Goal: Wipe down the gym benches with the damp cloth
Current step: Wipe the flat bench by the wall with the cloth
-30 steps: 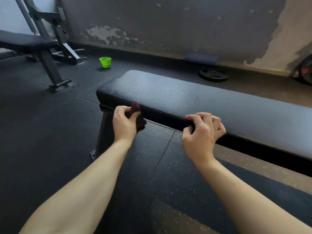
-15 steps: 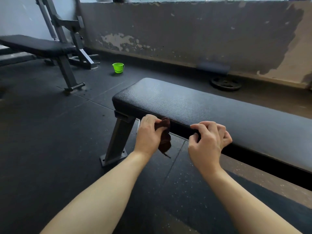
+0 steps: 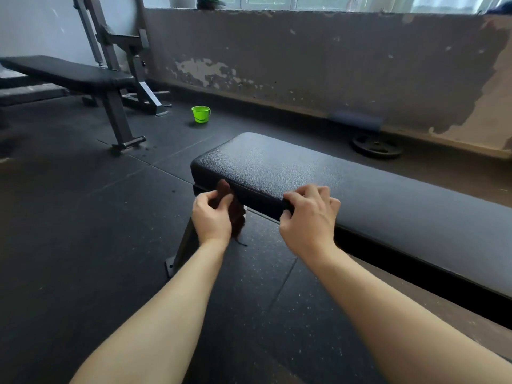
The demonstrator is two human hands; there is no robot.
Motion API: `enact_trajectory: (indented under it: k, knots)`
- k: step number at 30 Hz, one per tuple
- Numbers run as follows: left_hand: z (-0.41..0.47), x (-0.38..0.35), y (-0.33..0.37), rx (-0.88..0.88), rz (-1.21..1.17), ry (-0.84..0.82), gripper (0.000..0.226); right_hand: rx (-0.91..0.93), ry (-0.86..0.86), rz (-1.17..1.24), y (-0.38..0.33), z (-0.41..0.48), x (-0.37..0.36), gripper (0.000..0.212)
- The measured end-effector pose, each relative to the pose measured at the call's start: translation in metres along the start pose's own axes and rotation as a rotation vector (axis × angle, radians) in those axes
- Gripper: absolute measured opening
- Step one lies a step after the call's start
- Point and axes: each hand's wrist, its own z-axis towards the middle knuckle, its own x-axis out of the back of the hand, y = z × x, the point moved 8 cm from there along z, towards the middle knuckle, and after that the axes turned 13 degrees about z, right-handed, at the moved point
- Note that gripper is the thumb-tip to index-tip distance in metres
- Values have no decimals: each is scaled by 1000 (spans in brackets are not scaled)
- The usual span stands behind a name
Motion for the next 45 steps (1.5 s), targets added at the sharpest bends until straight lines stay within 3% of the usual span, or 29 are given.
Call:
enact_trajectory:
  k: [5,8,14,19,24,30,35,40,45]
  knots:
    - [-32,-15,12,-48,-29,-31,29,-18,35,-45,0,-1,-7,31]
    - [-56,-24,23,-142,25,-133,26,-25,71,-49,-1,-2,-8,31]
    - [-23,-16,19,-147,52,-124,18,-17,103,-40,0,-2,-7,28]
    - [4,-9,2,-33,25,-15,17,-1,80,-22,-1,1,-11,26]
    - [57,23,-9,264,-105,213,28,-2,73,-9,1,3,-13,24]
    - [100,23,5,245,-95,185,19,26,99,-26,-1,2,-13,24]
    - [54,5,1,309,-190,185,21,22,100,-23,-1,2,-14,26]
    - [-11,-19,8,230,-200,26,20,40,110,-24,-3,-1,-13,27]
    - [18,-12,3,342,-218,76,18,40,107,-25,-2,-1,-12,28]
